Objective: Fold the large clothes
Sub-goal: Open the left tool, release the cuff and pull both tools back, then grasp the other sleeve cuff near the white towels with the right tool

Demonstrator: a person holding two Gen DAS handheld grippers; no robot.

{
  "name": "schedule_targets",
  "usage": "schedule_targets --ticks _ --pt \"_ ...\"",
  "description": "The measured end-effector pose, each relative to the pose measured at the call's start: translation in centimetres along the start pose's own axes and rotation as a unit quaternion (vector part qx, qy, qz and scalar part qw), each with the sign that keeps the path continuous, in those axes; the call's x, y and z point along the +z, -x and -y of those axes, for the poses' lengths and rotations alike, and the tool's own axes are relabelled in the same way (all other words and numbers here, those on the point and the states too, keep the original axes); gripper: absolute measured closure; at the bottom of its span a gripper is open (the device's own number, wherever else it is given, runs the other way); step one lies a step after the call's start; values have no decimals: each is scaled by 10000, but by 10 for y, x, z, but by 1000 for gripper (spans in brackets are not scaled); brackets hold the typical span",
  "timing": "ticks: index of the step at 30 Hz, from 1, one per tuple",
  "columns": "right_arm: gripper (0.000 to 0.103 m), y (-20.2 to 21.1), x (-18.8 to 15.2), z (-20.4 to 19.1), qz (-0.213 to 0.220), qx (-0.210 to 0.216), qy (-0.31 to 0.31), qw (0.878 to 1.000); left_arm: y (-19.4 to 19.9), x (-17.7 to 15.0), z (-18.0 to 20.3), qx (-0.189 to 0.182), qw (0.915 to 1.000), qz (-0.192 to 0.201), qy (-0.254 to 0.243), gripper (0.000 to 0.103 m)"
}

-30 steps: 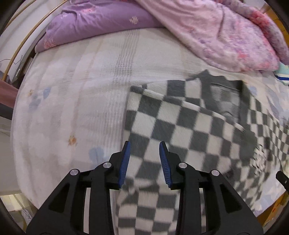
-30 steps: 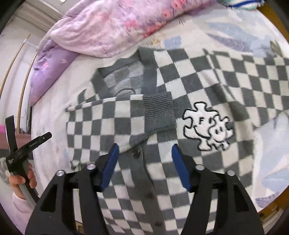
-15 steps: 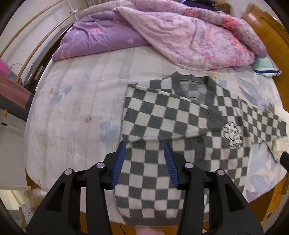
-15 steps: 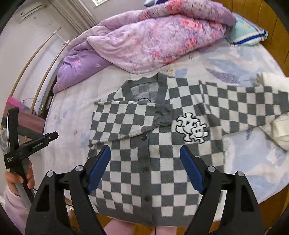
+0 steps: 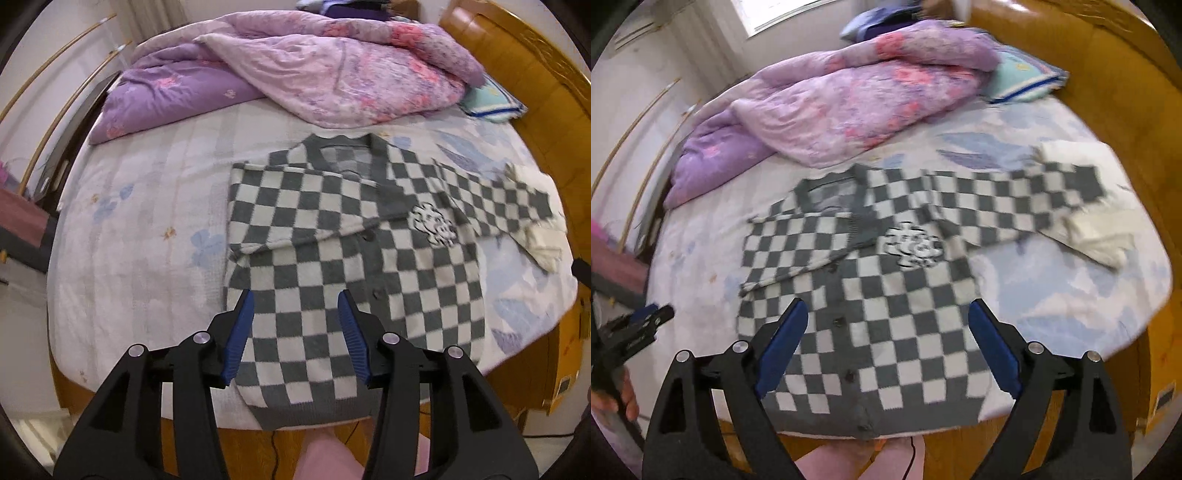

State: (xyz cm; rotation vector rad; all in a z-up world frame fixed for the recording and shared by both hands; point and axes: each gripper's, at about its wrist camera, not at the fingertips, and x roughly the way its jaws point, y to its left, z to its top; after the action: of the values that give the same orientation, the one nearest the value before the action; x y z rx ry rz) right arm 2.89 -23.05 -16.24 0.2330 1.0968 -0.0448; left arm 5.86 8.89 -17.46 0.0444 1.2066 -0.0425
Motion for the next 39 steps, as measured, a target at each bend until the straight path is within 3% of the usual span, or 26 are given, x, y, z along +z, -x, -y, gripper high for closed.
schedule_targets --ticks 10,21,30,39 --pt "16 61 -76 31 273 -437 -1344 9896 32 -32 18 -584 9956 161 -718 54" --pt "16 95 -93 86 690 -612 -2125 9728 45 -32 91 -956 9845 256 -1450 52" --pt "16 80 -51 174 737 -543 -2105 9733 29 1 178 -1108 9822 146 -1510 52" --pt "16 42 30 300 491 -193 -1885 9806 -9 61 274 -681 9931 -168 -943 52"
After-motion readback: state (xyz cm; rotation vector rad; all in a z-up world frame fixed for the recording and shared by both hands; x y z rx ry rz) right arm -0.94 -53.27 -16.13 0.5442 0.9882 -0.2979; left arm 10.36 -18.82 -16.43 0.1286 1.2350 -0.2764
